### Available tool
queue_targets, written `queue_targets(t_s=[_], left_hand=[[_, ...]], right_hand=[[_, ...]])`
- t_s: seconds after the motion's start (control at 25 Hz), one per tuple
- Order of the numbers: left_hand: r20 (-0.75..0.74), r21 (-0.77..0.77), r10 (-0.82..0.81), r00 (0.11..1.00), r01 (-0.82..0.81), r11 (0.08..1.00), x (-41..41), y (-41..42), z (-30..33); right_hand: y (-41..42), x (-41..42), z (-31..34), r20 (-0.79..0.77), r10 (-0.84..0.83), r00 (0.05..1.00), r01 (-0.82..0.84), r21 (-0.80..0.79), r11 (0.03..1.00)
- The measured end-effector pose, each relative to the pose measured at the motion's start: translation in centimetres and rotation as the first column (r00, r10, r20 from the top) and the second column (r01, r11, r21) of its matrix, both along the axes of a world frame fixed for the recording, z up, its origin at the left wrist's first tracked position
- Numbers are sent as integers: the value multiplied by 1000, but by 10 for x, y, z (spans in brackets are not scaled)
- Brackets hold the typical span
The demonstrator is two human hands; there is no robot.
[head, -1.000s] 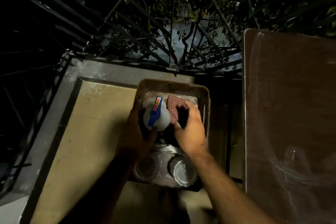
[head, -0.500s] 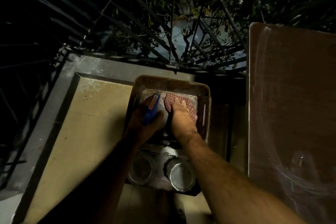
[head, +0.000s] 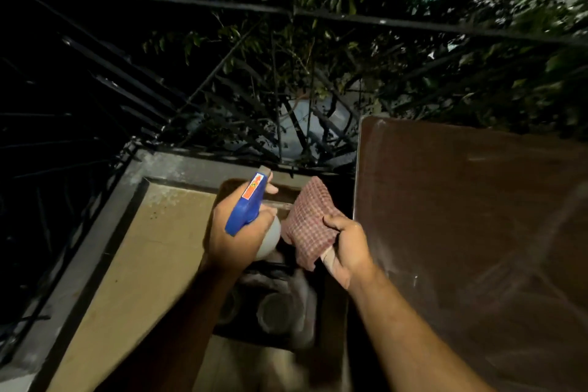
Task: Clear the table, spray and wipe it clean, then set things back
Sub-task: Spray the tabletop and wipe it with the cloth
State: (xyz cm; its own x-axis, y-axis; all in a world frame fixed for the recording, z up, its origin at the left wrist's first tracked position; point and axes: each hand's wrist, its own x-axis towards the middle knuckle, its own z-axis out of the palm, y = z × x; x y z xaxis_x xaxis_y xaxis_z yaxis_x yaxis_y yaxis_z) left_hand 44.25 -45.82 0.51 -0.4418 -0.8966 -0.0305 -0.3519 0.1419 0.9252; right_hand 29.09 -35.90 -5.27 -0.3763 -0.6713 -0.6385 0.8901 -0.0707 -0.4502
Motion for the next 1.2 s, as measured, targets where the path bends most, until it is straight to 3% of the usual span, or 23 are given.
queue_targets(t_s=[0.16, 0.28, 0.44, 0.56, 0.68, 0.88, 1.0, 1.12, 1.16, 1.2], left_hand=[[-92, 47, 28, 995, -24, 999, -21, 46, 36], [-69, 81, 100, 993, -94, 992, -37, 79, 55], [-121, 39, -53, 991, 58, 998, -83, 135, 85], [-110, 23, -126, 986, 129, 991, -126, 174, 96], [-101, 36, -120, 988, 124, 992, -164, 206, 89], [-54, 50, -246, 968, 249, 967, -204, 238, 81], [-56, 96, -324, 944, 328, 940, -223, 242, 70], [-4, 108, -350, 937, 348, 931, -248, 250, 57], [12, 108, -366, 931, 362, 926, -257, 254, 53], [26, 104, -386, 922, 382, 918, -267, 260, 49]], right_hand=[[64, -32, 42, 37, -66, 997, 72, -189, 979], [115, -61, 71, 51, -84, 995, 95, -289, 953], [186, -105, 86, -31, -6, 1000, -3, -284, 959], [234, -145, 75, -48, 5, 999, -14, -183, 983], [272, -185, 48, -97, 30, 995, -28, 20, 999], [320, -229, 21, -365, 60, 929, 89, 377, 922], [348, -249, 22, -640, 349, 685, 159, 598, 785], [380, -264, 24, -691, 586, 424, 261, 712, 652], [389, -266, 24, -716, 636, 289, 300, 699, 650], [397, -268, 24, -711, 699, 77, 319, 682, 658]])
